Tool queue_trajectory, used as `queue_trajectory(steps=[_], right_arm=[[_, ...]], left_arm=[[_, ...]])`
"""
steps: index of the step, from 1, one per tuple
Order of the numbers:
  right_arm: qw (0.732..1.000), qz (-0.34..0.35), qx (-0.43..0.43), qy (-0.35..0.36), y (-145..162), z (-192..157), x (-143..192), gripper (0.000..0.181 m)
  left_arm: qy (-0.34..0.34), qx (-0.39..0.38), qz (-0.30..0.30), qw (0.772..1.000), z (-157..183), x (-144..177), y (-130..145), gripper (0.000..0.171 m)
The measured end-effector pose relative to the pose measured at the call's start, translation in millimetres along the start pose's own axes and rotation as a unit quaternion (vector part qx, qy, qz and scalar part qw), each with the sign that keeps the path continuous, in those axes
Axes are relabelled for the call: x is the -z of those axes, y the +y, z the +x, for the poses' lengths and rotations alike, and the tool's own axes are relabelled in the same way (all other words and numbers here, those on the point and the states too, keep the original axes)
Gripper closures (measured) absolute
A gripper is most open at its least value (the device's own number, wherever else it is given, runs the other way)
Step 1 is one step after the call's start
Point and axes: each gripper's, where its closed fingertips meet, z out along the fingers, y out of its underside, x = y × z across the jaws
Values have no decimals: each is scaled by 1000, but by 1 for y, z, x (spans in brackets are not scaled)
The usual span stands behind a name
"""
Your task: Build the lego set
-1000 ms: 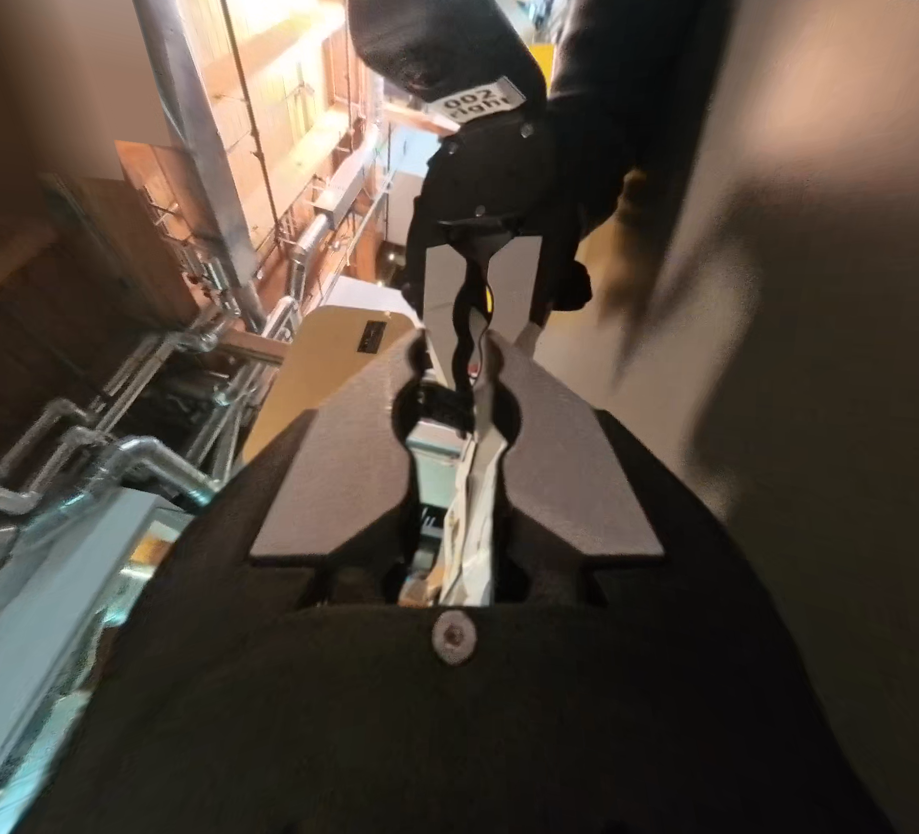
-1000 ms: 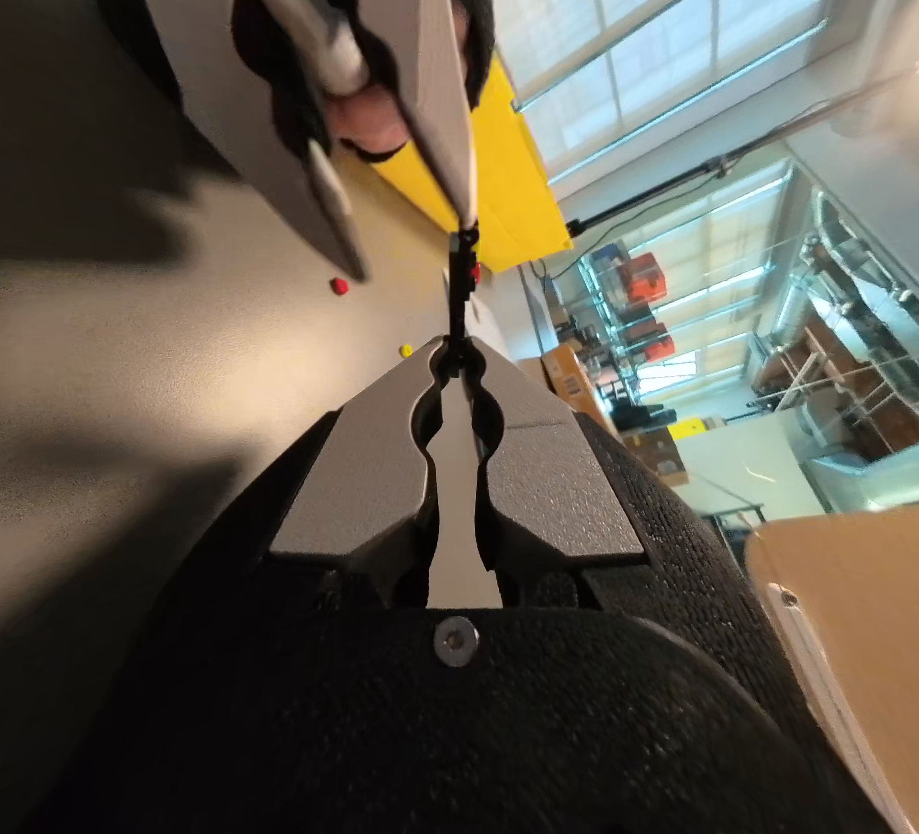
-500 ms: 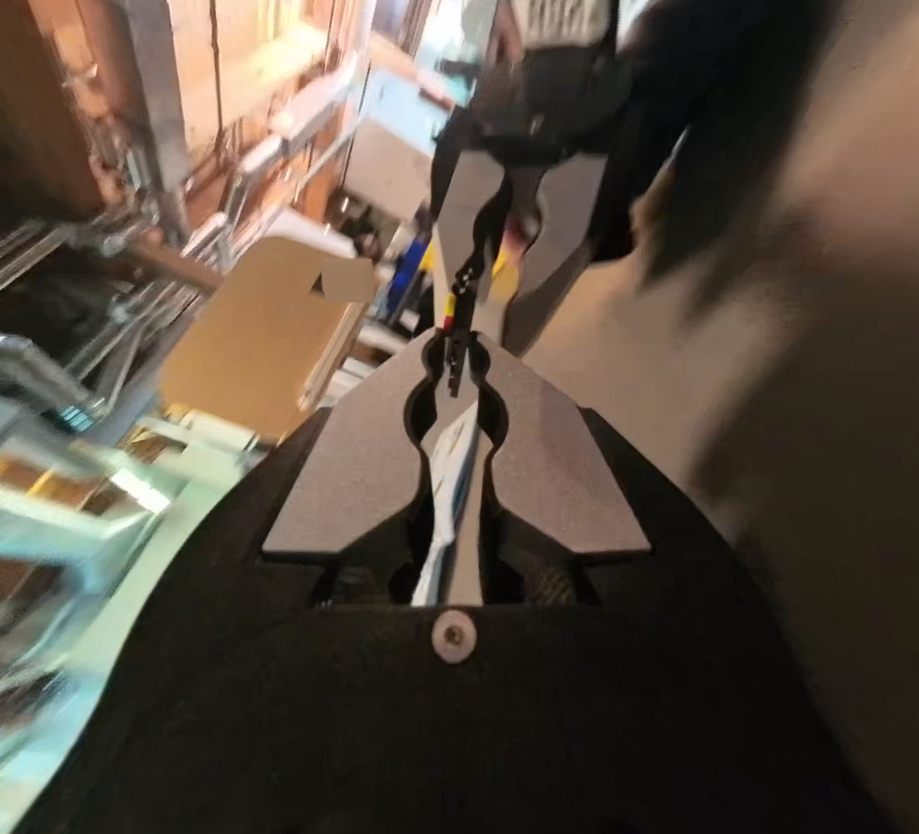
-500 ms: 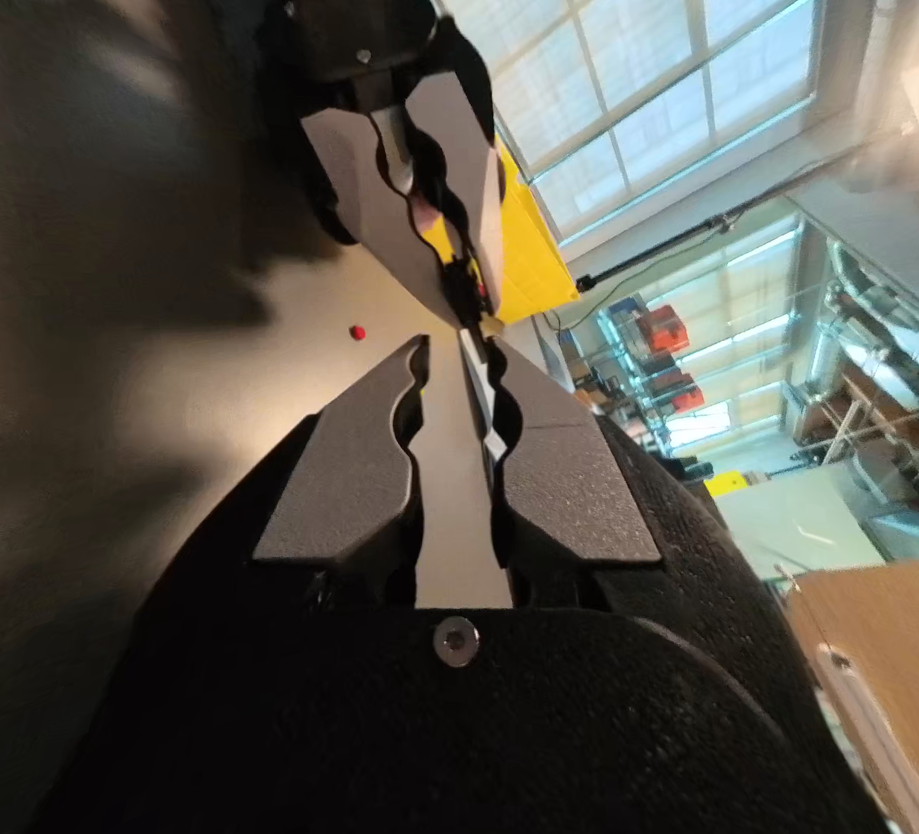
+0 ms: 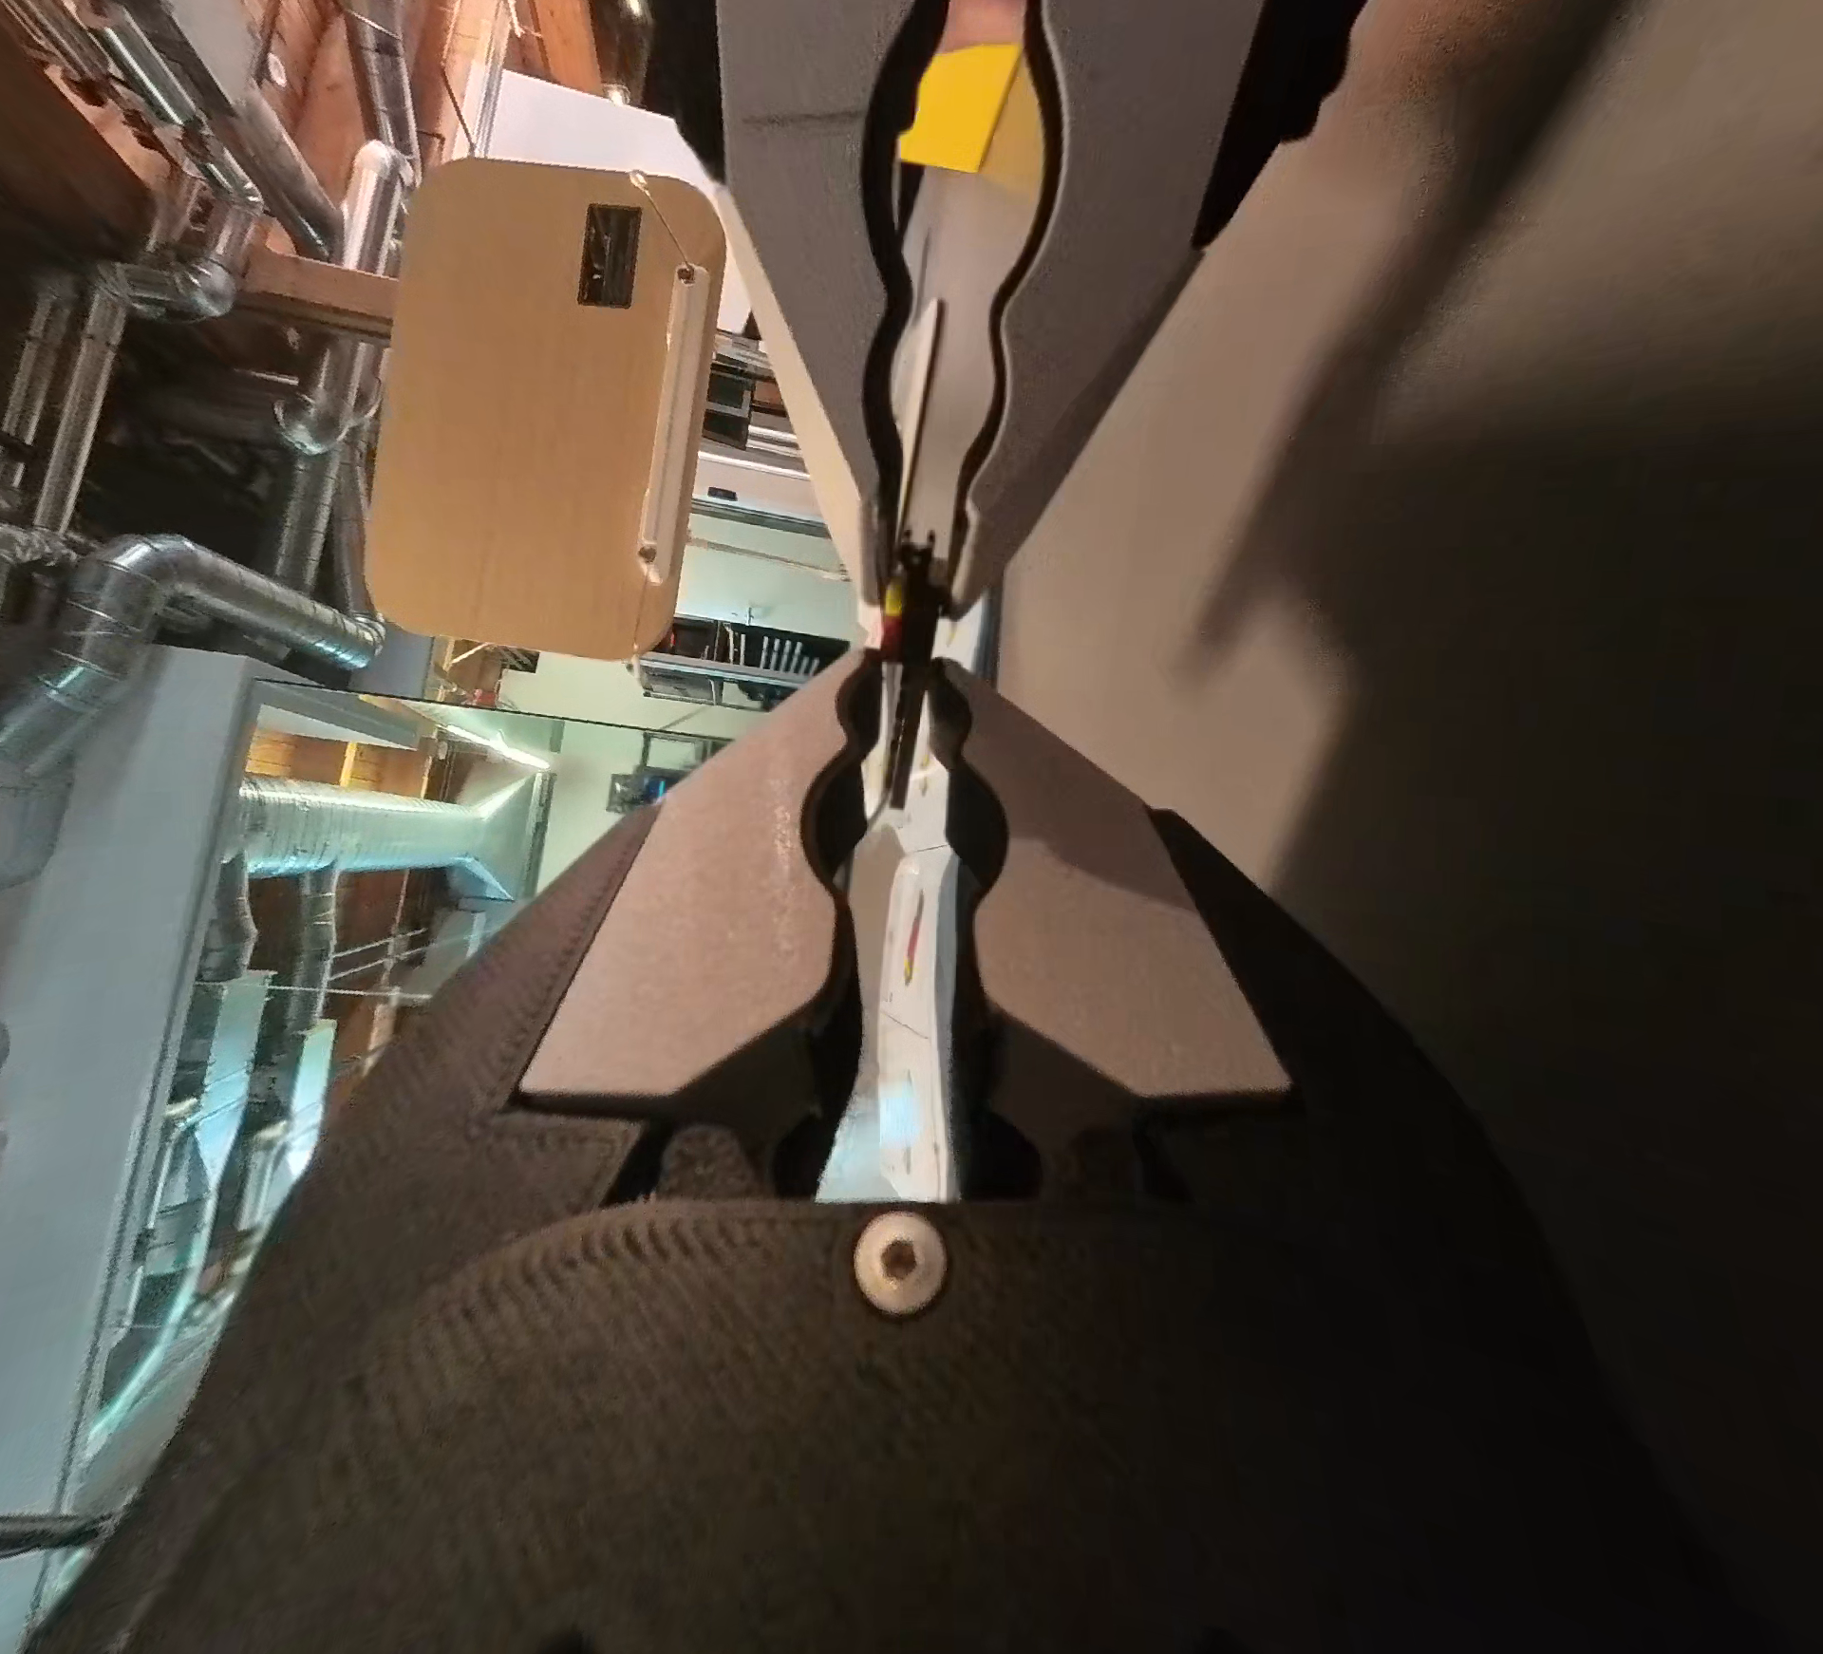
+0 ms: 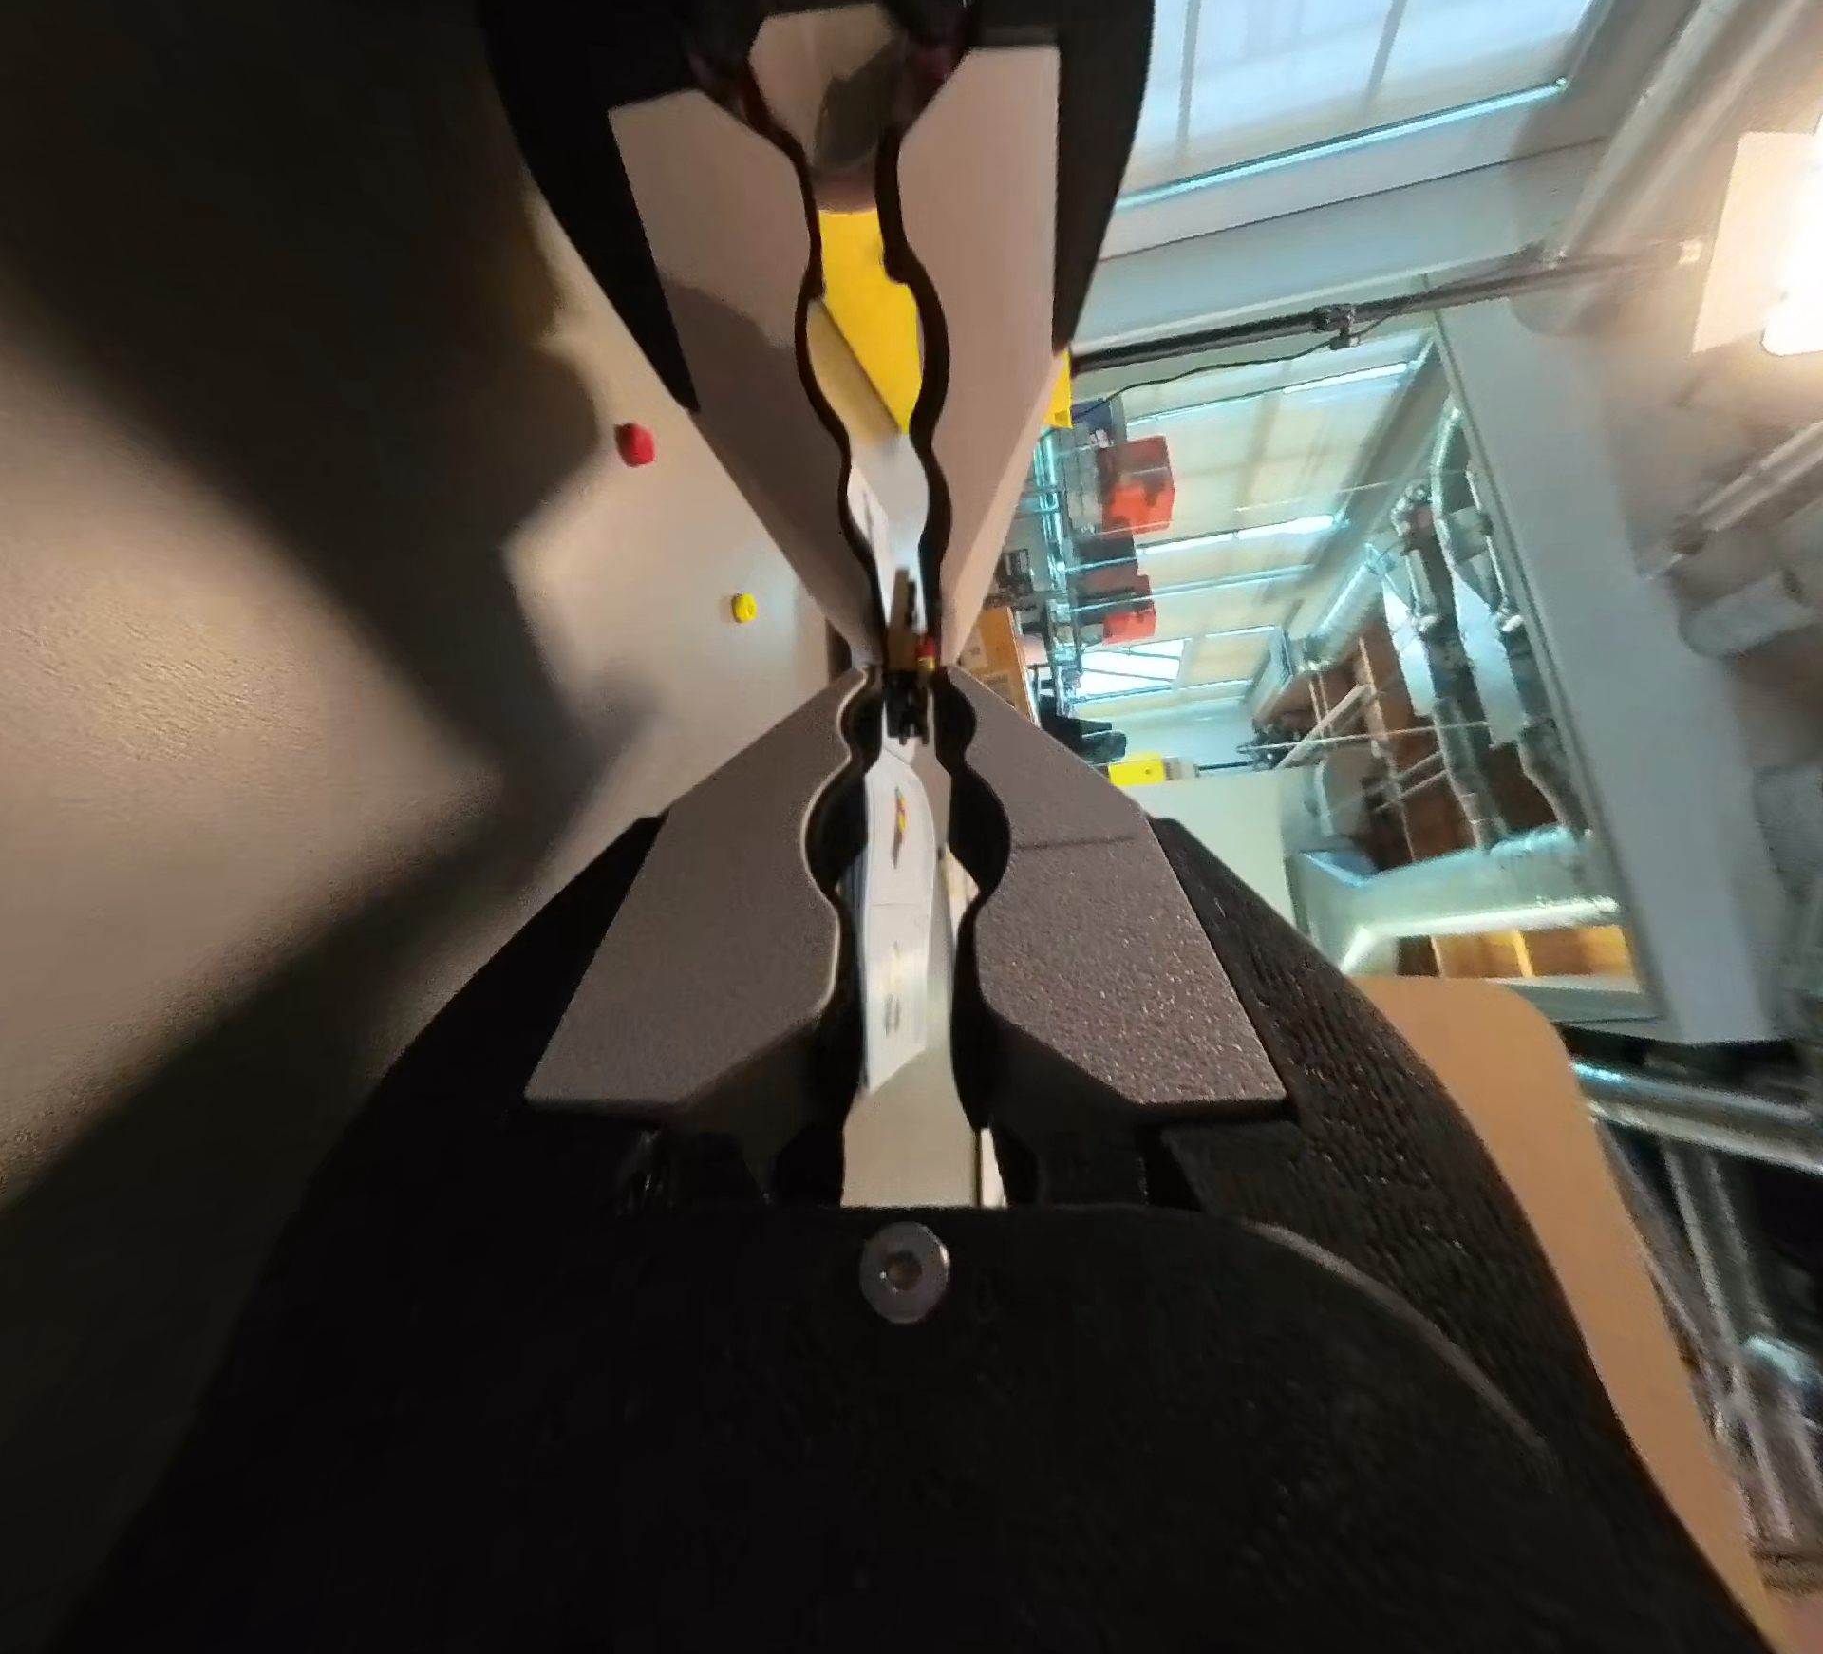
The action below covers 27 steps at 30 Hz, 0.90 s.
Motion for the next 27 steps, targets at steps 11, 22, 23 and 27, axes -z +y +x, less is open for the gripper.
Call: queue_trajectory(steps=[11, 22, 23, 27], right_arm=[[998, 65, -16, 4, -11, 1, 11, 174], [912, 172, -345, -136, -16, 6, 20, 174], [910, 177, -347, -143, -17, 5, 20, 174], [901, 193, -357, -155, -22, 6, 23, 174]], left_arm=[[-38, -42, 24, 998, -6, 18, -1, 153], [33, 42, 57, 997, 1, 23, -13, 157], [57, 71, 74, 993, 4, 26, -19, 153], [115, 183, 85, 973, 5, 30, -26, 148]])
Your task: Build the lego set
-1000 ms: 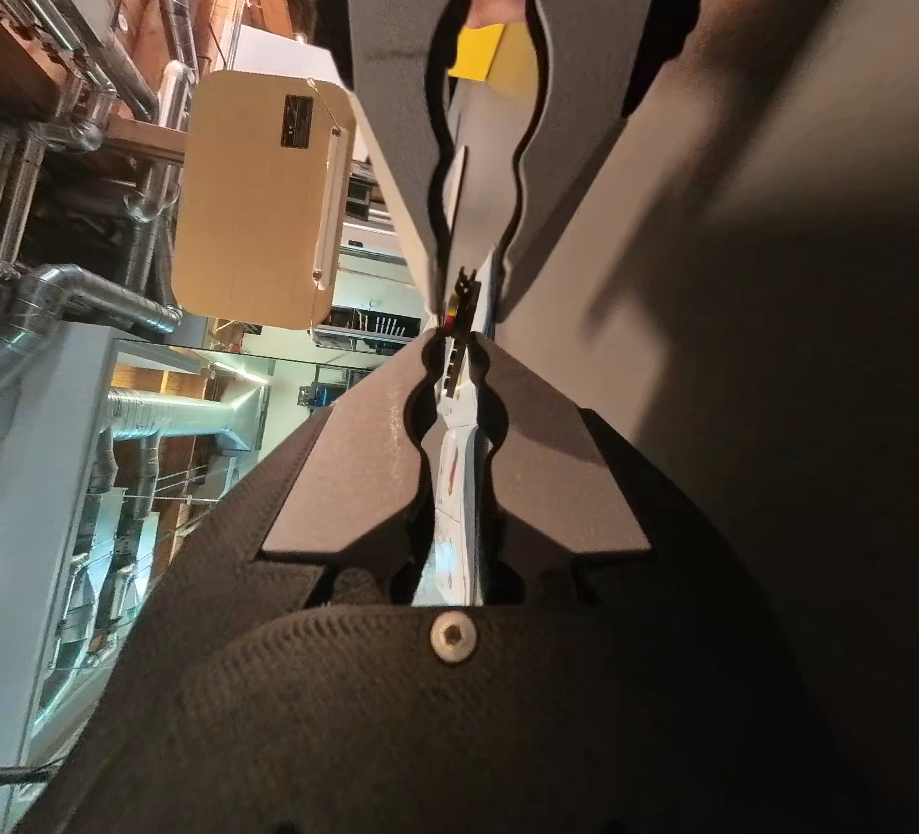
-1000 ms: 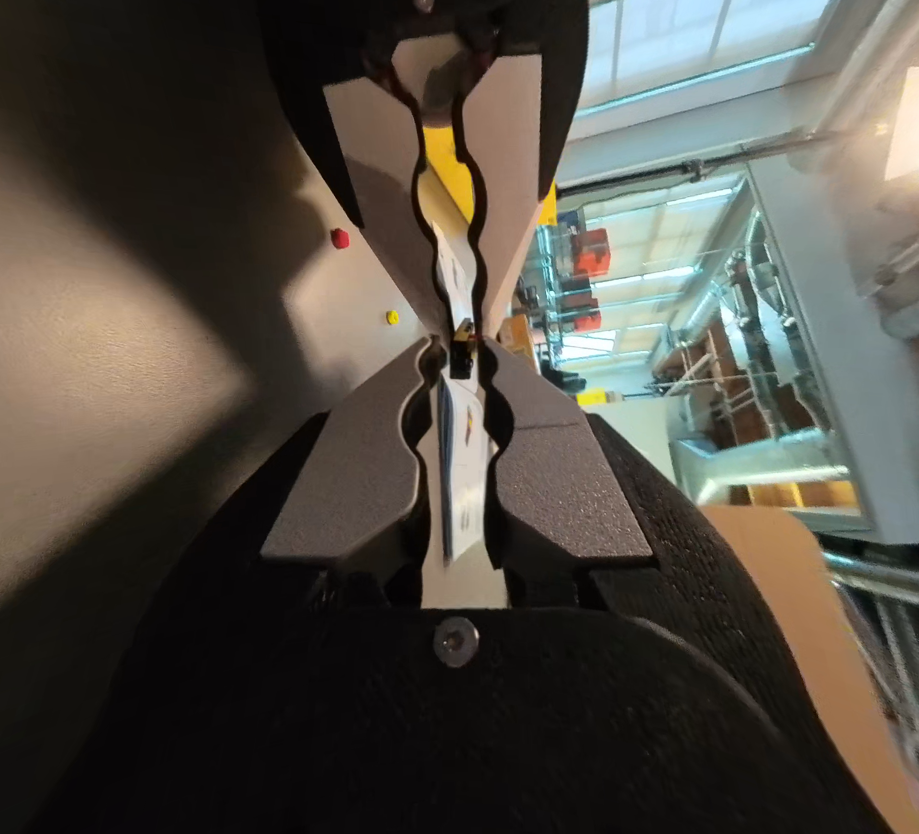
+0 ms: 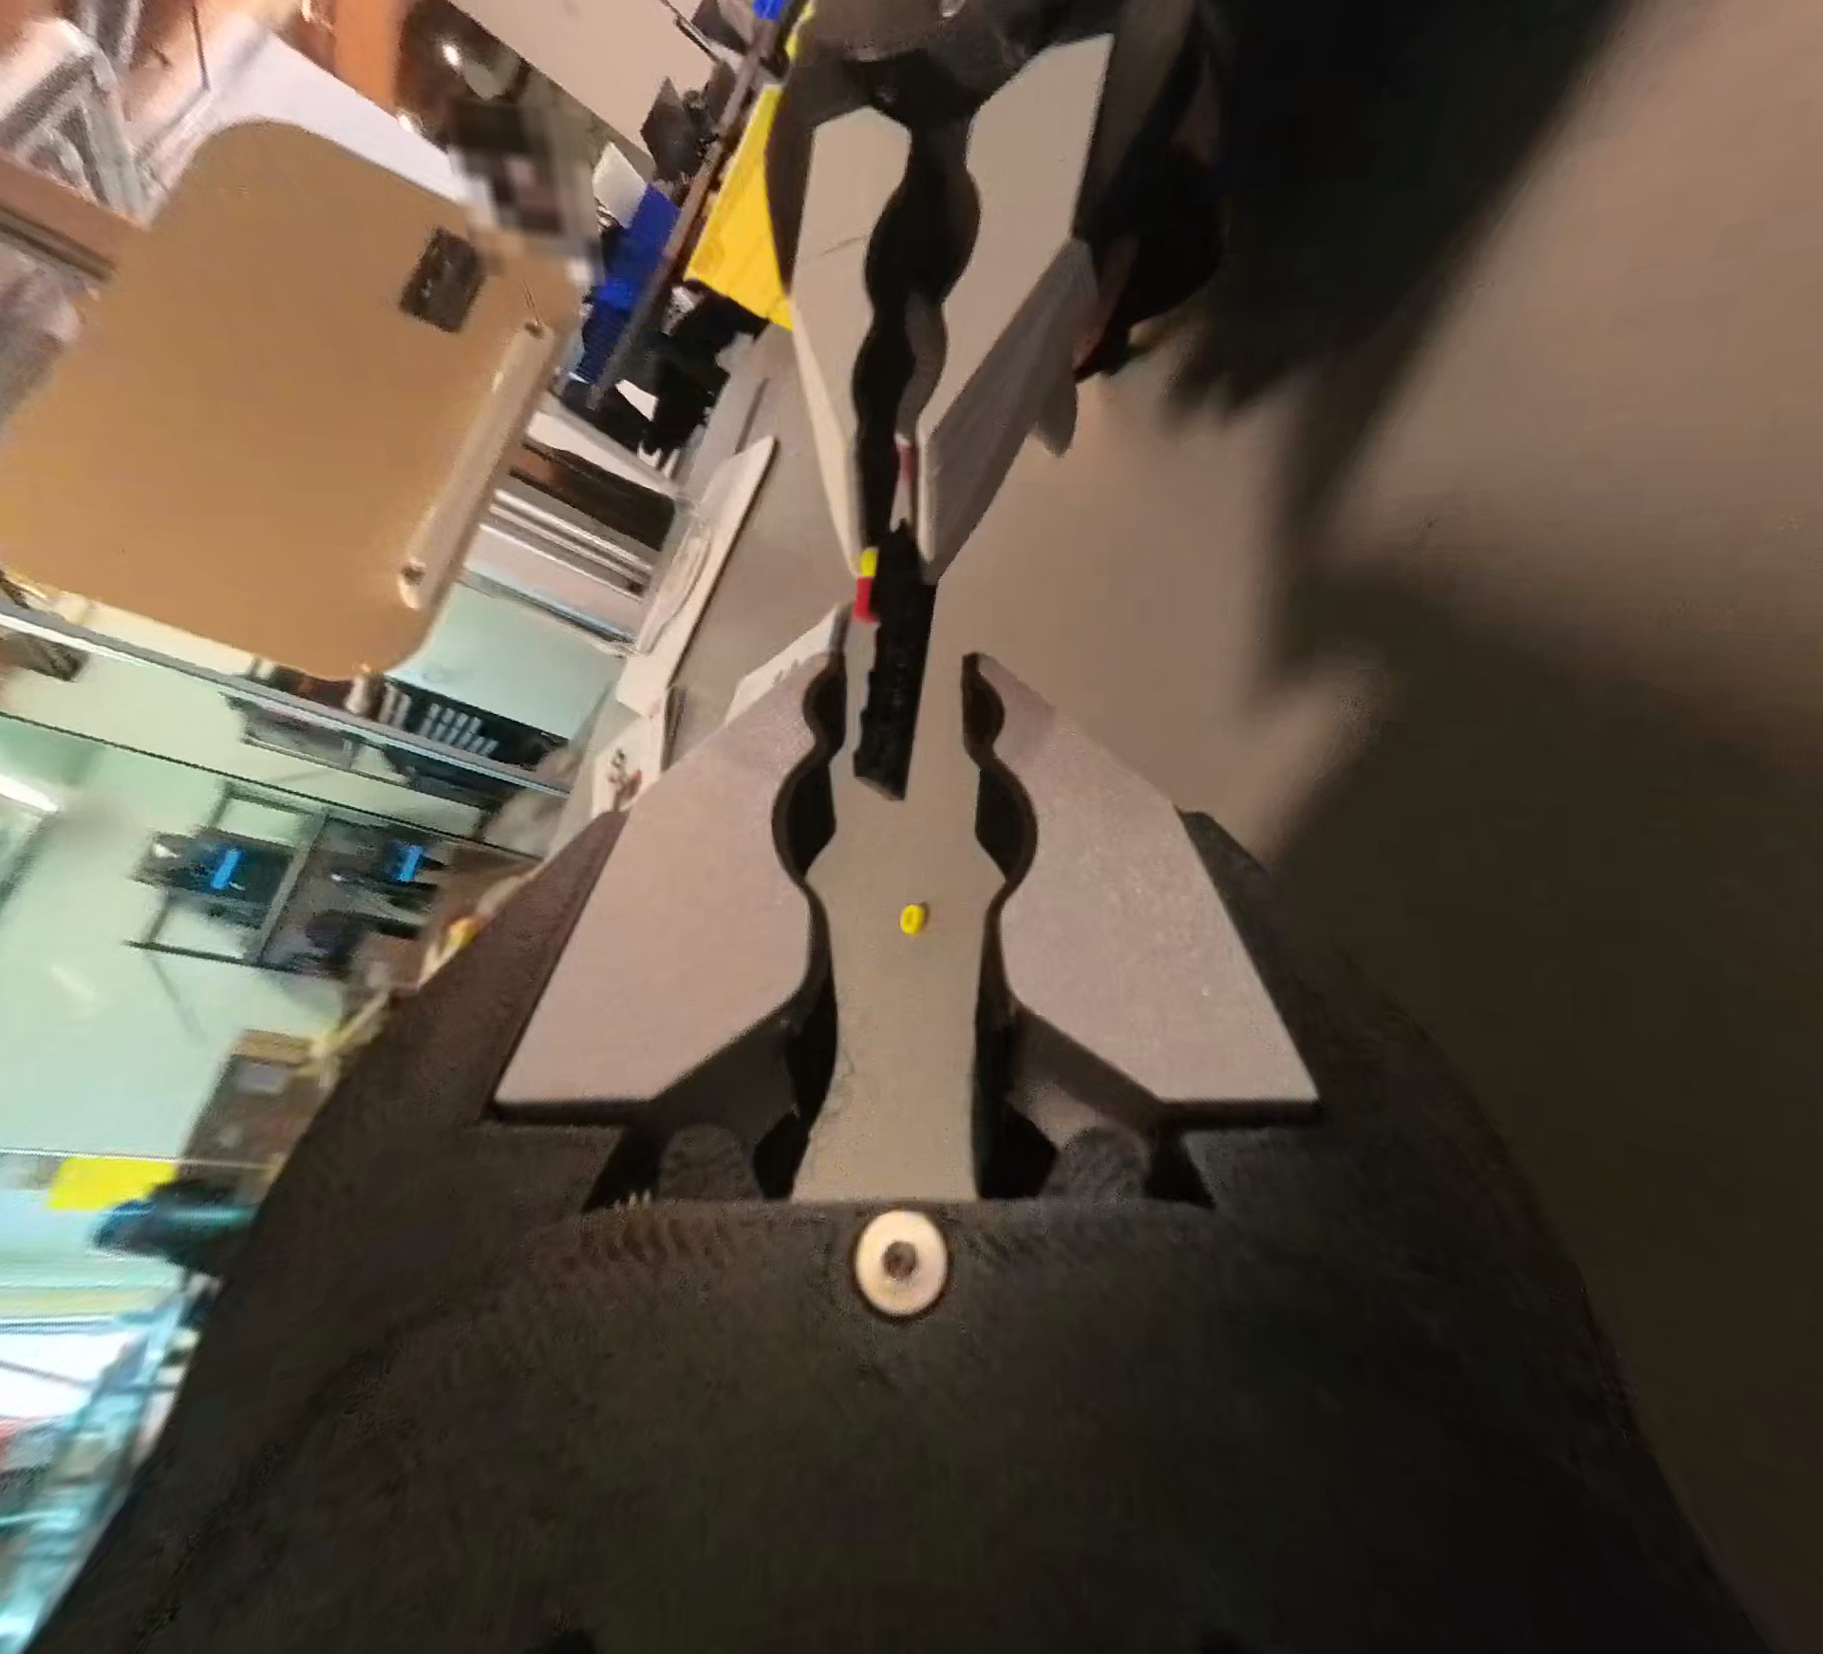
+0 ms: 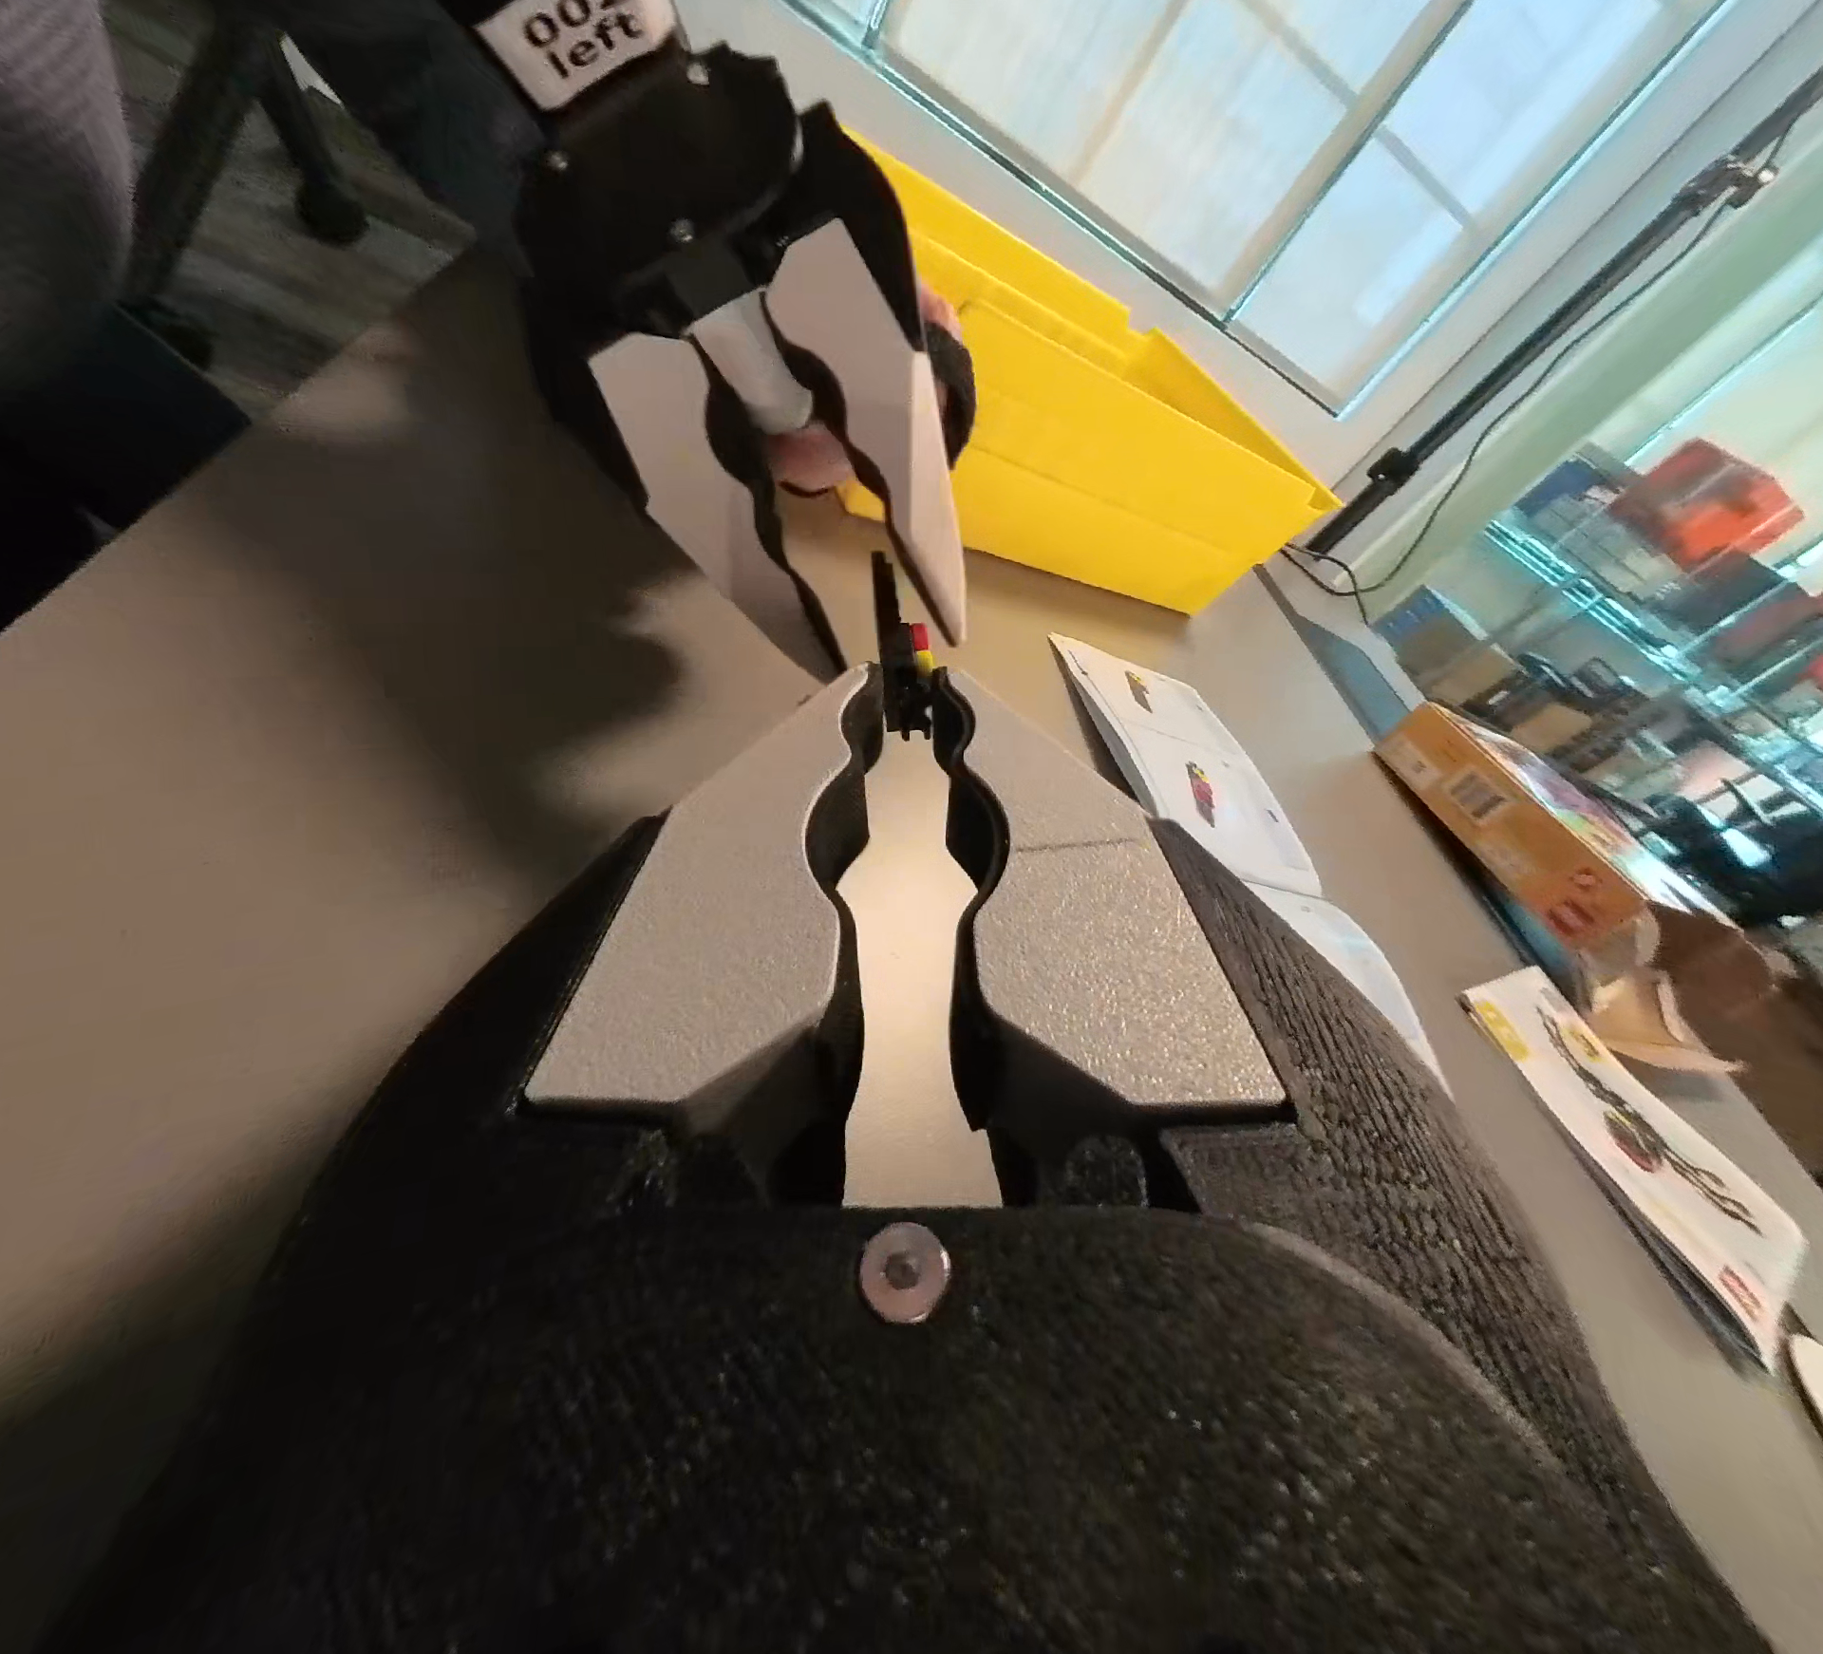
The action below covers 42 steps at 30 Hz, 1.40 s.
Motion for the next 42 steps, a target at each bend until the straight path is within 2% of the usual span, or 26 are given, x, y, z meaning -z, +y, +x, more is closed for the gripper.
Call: queue_trajectory(steps=[3, 6, 8, 10, 12, 15, 17, 20, 25, 29, 32, 36, 39, 42], right_arm=[[1000, 5, -4, -6, -1, -1, 1, 174], [1000, 4, 0, -5, -1, -2, 0, 174], [1000, 3, 11, 2, -1, -2, 0, 172], [1000, -5, 5, -3, 2, -1, 3, 166], [999, -16, -29, -2, 7, 7, 8, 162], [993, -29, -109, 19, 16, 29, 11, 163], [985, -76, -156, 23, 33, 38, 2, 163], [968, -151, -197, -21, 55, 34, -24, 162], [945, -206, -241, -79, 69, 26, -58, 164], [928, -233, -266, -118, 76, 17, -68, 162], [933, -223, -262, -110, 73, 20, -68, 162], [924, -249, -268, -111, 81, 18, -69, 163], [927, -253, -256, -101, 82, 20, -70, 174], [934, -257, -230, -94, 82, 19, -71, 176]], left_arm=[[11, 33, -7, 999, -3, 0, 4, 154], [17, 14, -4, 1000, 1, 1, 4, 163], [0, -38, -9, 999, 0, 3, 5, 167], [-40, -130, -23, 990, -3, 7, 6, 167], [-65, -218, -29, 973, 2, 12, 7, 168], [-66, -266, -37, 961, 16, 18, 12, 167], [-67, -272, -50, 959, 16, 21, 19, 168], [-68, -279, -66, 956, 14, 22, 29, 168], [-59, -288, -80, 952, 15, 20, 40, 168], [-51, -297, -79, 950, 17, 21, 42, 168], [-43, -299, -77, 950, 20, 22, 43, 167], [-41, -302, -73, 950, 21, 22, 42, 167], [-39, -303, -70, 949, 21, 23, 42, 167], [-38, -305, -67, 949, 22, 23, 41, 167]])
